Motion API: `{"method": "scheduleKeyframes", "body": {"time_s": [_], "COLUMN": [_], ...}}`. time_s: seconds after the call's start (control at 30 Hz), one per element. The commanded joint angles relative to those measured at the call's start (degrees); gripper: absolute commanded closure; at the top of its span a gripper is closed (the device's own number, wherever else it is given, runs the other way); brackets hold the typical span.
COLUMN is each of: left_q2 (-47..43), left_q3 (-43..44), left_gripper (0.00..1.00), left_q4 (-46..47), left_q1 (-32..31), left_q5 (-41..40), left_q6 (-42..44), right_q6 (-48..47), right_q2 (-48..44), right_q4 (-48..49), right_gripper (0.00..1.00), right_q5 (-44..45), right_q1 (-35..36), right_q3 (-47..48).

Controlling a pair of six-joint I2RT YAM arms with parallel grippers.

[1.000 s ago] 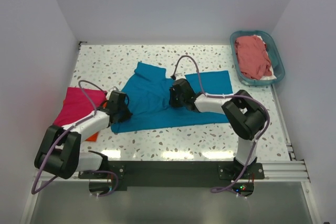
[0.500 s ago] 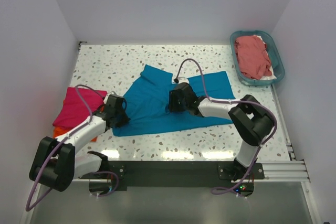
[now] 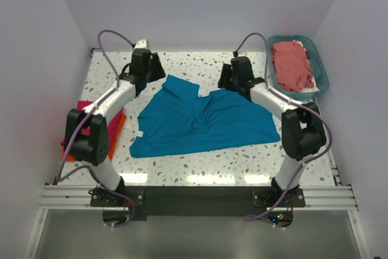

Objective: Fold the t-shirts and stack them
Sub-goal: Fold the tshirt

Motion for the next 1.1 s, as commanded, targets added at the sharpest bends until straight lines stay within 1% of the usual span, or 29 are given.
{"method": "scheduleKeyframes", "body": {"time_s": [0.0, 0.03, 0.07, 0.1, 0.13, 0.17, 0.2, 0.23, 0.4, 0.63, 0.77, 0.83, 0.93, 0.97, 1.03, 1.07], "left_q2": [12.99, 15.48, 18.02, 22.75, 25.06, 29.17, 30.78, 32.19, 37.12, 40.72, 43.53, 44.06, 45.21, 45.56, 45.74, 45.65], "left_q3": [10.06, 12.26, 16.72, 18.94, 23.31, 25.27, 26.77, 28.70, 30.56, 33.10, 35.39, 36.36, 37.76, 38.03, 38.38, 38.38], "left_gripper": [0.41, 0.41, 0.41, 0.41, 0.41, 0.41, 0.41, 0.41, 0.39, 0.39, 0.41, 0.41, 0.47, 0.53, 0.59, 0.66], "left_q4": [2.35, 2.44, 2.09, 0.52, -0.71, -1.85, -2.73, -2.74, -0.29, 0.60, -2.21, -3.71, -5.46, -6.16, -6.52, -6.61], "left_q1": [2.66, 3.19, 3.90, 4.86, 5.22, 6.18, 6.62, 7.06, 8.03, 7.86, 6.98, 6.45, 5.84, 5.66, 5.49, 5.40], "left_q5": [3.46, 5.75, 7.77, 9.79, 11.20, 12.26, 13.84, 17.16, 25.09, 31.42, 30.73, 28.28, 26.69, 26.25, 25.81, 25.63], "left_q6": [11.46, 13.73, 14.88, 15.85, 17.51, 18.23, 18.93, 19.98, 21.66, 21.40, 22.27, 23.07, 23.68, 23.77, 23.86, 23.86], "right_q6": [-2.00, -2.17, -2.43, -2.61, -2.96, -3.22, -3.49, -3.66, -3.84, -3.93, -4.11, -4.11, -4.46, -4.54, -5.07, -5.07], "right_q2": [0.12, 0.12, 0.20, 0.20, 0.47, 0.56, 0.64, 0.82, 2.57, 4.86, 5.57, 5.91, 6.35, 6.44, 6.97, 7.49], "right_q4": [-5.04, -5.13, -5.56, -5.83, -5.83, -6.09, -6.01, -5.92, -5.57, -5.22, -5.31, -5.31, -5.48, -5.65, -5.92, -6.36], "right_gripper": [0.44, 0.44, 0.44, 0.44, 0.44, 0.44, 0.44, 0.44, 0.44, 0.45, 0.45, 0.45, 0.45, 0.45, 0.45, 0.45], "right_q5": [0.71, 0.70, 0.70, 0.70, 0.79, 1.05, 1.32, 1.49, 1.76, 2.64, 2.99, 2.99, 3.51, 3.69, 4.04, 4.13], "right_q1": [-3.86, -5.61, -6.41, -7.28, -8.60, -9.13, -9.75, -10.97, -13.36, -14.41, -14.94, -15.12, -15.55, -15.64, -15.99, -16.17], "right_q3": [1.68, 1.85, 2.03, 2.55, 2.73, 2.91, 3.08, 3.09, 3.17, 3.96, 4.40, 4.75, 5.19, 5.54, 5.90, 6.51]}}
